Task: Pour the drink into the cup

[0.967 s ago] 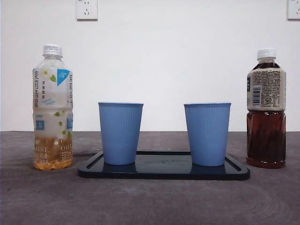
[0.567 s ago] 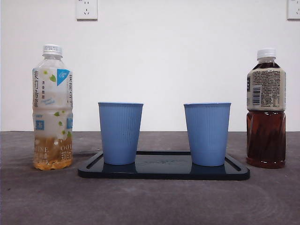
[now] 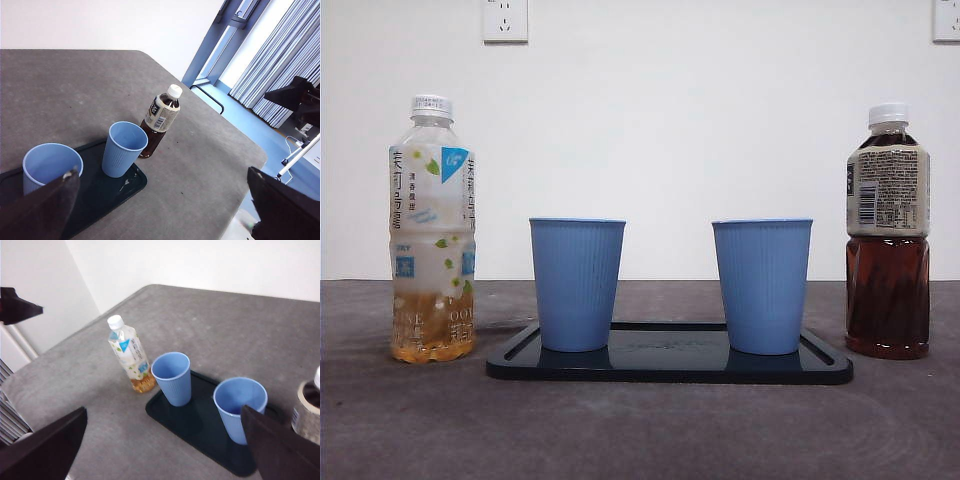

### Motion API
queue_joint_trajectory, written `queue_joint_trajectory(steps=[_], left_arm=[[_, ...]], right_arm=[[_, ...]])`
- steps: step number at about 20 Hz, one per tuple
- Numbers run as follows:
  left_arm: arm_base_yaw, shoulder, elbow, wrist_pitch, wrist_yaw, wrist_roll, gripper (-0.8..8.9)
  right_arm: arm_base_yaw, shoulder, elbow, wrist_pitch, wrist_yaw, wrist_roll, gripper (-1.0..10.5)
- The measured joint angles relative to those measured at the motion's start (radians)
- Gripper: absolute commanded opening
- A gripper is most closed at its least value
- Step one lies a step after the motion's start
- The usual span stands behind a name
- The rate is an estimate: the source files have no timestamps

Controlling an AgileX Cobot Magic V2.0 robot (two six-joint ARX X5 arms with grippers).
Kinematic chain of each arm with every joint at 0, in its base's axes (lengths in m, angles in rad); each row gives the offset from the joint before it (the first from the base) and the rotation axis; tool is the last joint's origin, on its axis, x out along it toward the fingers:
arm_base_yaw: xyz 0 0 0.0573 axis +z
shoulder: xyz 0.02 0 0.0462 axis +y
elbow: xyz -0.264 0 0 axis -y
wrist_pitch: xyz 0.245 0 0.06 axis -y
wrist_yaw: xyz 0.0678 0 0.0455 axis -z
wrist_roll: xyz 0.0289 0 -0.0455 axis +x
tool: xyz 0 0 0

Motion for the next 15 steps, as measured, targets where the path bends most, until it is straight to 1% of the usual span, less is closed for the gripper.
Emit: queue_joint_trajectory(steps=[2,5,9,11,15], left_arm=[[0.000,0.000,0.000,0.000,0.000,0.000,5.97],[0.000,0.000,0.000,0.000,0.000,0.000,5.95],[0.000,0.000,0.000,0.000,0.000,0.000,5.94],[0.000,0.000,0.000,0.000,0.000,0.000,5.93],[0.000,0.000,0.000,0.000,0.000,0.001,5.93]], right_arm=[[0.000,0.000,0.000,-0.022,0.044,0.000,5.0],[0.000,0.004,-0.002,-0.058,0.145,0.000,5.0],[0.000,0.005,-0.045,-0.064,0.265,0.000,5.0],[0.000,0.005,-0.081,-0.057,0.296,0.002,5.0],[0.000,0.005,-0.193,0.036,0.304,0.016,5.0]])
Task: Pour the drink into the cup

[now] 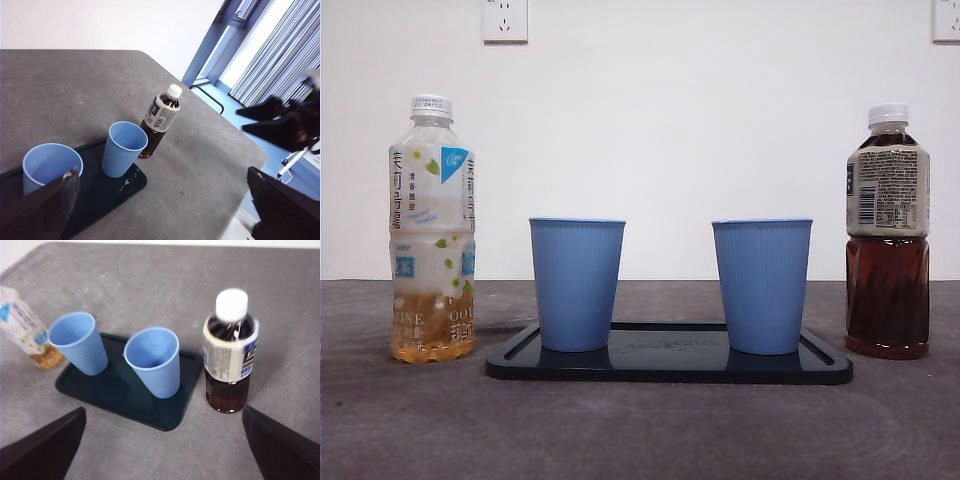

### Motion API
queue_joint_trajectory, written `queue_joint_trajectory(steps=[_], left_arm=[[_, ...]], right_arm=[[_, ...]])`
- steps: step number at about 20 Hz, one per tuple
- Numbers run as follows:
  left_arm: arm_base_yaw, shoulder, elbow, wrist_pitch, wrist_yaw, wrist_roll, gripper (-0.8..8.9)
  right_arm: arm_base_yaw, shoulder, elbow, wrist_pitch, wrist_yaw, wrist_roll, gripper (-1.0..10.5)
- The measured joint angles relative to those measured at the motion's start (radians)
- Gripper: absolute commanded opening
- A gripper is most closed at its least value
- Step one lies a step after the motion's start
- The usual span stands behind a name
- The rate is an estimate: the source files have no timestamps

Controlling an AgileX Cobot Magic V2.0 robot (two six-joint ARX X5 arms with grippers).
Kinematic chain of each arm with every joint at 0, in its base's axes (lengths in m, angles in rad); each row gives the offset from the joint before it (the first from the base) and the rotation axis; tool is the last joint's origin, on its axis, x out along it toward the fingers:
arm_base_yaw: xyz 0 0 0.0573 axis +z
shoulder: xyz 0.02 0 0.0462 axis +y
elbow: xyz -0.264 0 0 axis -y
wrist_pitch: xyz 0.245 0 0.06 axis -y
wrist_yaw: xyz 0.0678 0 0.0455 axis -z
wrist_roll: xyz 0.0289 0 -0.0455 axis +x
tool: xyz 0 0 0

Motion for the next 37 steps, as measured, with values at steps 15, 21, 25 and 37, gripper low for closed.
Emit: queue_joint_trajectory(steps=[15,21,25,37], left_arm=[[0.000,0.000,0.000,0.000,0.000,0.003,5.94],[0.000,0.000,0.000,0.000,0.000,0.007,5.94],[0.000,0.000,0.000,0.000,0.000,0.010,5.94],[0.000,0.000,0.000,0.001,0.000,0.010,5.94]], right_arm=[[0.000,0.095,-0.416,0.697,0.196,0.073,5.5],[0.000,0.224,-0.448,0.814,0.196,0.065,5.5],[0.000,0.330,-0.448,0.934,0.199,0.045,5.5],[-0.055,0.649,-0.448,1.266,0.205,0.036,5.5]])
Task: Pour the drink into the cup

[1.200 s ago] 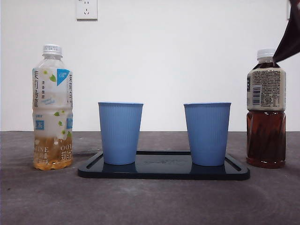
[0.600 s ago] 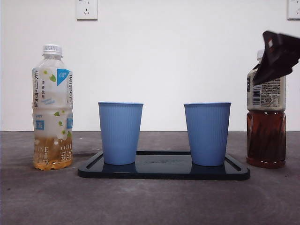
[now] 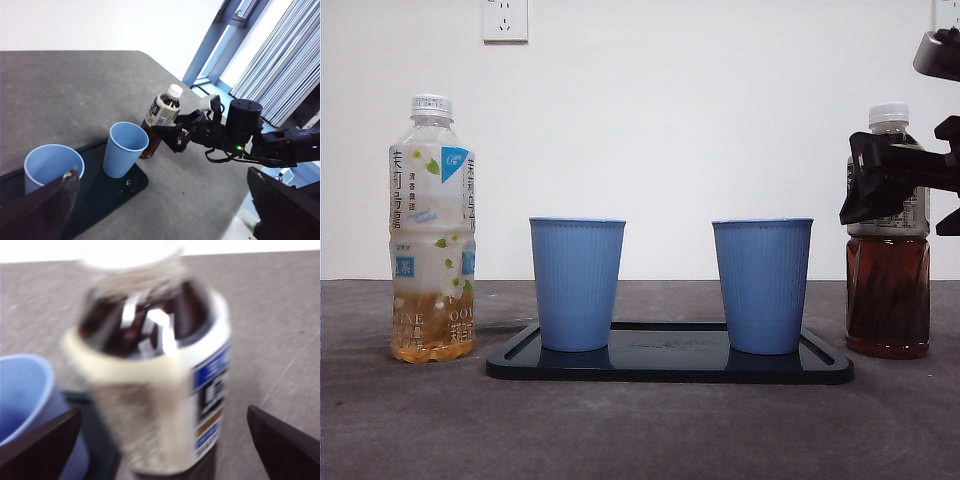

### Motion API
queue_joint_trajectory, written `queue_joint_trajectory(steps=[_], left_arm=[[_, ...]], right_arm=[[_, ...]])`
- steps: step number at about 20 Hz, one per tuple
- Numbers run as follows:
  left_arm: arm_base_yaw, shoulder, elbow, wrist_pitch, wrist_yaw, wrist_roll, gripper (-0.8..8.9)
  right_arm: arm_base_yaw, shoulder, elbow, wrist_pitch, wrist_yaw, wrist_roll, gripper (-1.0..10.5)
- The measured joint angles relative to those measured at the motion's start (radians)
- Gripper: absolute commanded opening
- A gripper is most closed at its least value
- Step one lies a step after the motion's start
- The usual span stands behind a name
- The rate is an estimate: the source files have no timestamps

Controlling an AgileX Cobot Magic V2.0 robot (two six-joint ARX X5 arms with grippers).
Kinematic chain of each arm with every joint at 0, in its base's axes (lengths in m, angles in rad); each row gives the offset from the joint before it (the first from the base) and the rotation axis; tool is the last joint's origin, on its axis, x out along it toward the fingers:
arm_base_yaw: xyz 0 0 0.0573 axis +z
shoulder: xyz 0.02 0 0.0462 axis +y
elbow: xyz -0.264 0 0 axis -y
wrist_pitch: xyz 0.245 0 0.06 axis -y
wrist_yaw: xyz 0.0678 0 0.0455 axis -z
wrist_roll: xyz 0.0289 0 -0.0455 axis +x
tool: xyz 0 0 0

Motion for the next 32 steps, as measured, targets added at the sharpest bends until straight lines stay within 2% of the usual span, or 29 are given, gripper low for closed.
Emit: queue_joint_trajectory(steps=[5,13,17,21,23,25,29,32], left_arm=[[0.000,0.000,0.000,0.024,0.000,0.000,5.94],[0.000,0.000,0.000,0.047,0.000,0.000,5.94],[0.000,0.000,0.000,0.047,0.000,0.000,5.94],[0.000,0.000,0.000,0.047,0.000,0.000,5.94],[0.000,0.000,0.000,0.047,0.000,0.000,5.94],[0.000,-0.006,0.000,0.047,0.000,0.000,5.94],[0.000,-0.043,0.000,0.058,0.000,0.005,5.94],[0.000,-0.076,0.000,0.069,-0.002,0.008,5.93]], right_arm=[[-0.018,0.085,0.000,0.091,-0.029,0.000,5.4],[-0.017,0.162,0.000,0.202,-0.031,-0.021,3.0],[-0.017,0.167,0.000,0.217,-0.031,-0.028,1.2],[-0.019,0.157,0.000,0.212,-0.092,-0.039,1.1],[-0.017,0.113,0.027,0.101,-0.139,-0.042,1.1],[-0.015,0.077,0.099,-0.080,-0.161,-0.050,1.1],[0.000,0.008,0.260,-0.381,-0.154,-0.114,1.1],[0.024,-0.025,0.377,-0.608,-0.098,-0.181,1.1]])
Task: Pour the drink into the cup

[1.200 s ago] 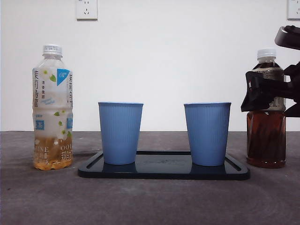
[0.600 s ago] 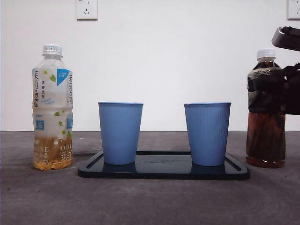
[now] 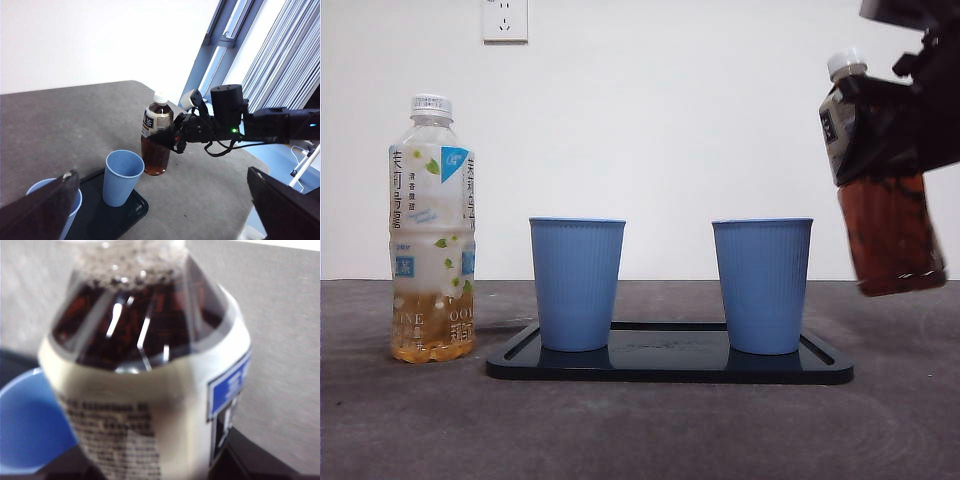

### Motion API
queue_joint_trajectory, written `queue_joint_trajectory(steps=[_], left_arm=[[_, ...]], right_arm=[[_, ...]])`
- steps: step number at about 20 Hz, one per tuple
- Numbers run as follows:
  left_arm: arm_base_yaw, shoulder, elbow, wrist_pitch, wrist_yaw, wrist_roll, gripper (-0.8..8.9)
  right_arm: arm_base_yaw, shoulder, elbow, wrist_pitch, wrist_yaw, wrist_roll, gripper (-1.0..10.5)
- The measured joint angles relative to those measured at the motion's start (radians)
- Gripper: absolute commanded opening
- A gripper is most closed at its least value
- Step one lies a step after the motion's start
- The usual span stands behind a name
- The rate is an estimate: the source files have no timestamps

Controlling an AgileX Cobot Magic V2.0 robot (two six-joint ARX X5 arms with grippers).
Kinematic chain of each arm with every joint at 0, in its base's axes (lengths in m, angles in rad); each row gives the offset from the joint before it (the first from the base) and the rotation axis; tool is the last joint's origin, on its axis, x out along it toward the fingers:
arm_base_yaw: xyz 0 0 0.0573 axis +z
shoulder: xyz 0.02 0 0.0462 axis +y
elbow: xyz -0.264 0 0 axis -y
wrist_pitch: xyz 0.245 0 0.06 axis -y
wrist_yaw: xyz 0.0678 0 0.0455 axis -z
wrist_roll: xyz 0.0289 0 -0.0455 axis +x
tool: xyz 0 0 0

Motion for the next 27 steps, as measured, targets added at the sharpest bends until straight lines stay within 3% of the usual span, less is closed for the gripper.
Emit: queue_joint_trajectory(steps=[4,11,21,27], left_arm=[[0.000,-0.023,0.000,0.000,-0.005,0.000,5.94],[0.000,-0.026,0.000,0.000,-0.019,0.004,5.93],[0.000,-0.026,0.000,-0.029,-0.074,0.053,5.93],[0.000,-0.032,0.000,-0.031,-0.075,0.060,5.94]], right_arm=[[0.049,-0.012,0.161,-0.299,0.105,-0.117,1.1],[0.179,-0.016,0.332,-0.617,0.357,-0.271,1.1],[0.384,0.058,0.341,-0.661,0.762,-0.502,1.1],[0.393,0.134,0.341,-0.660,0.847,-0.581,1.1]])
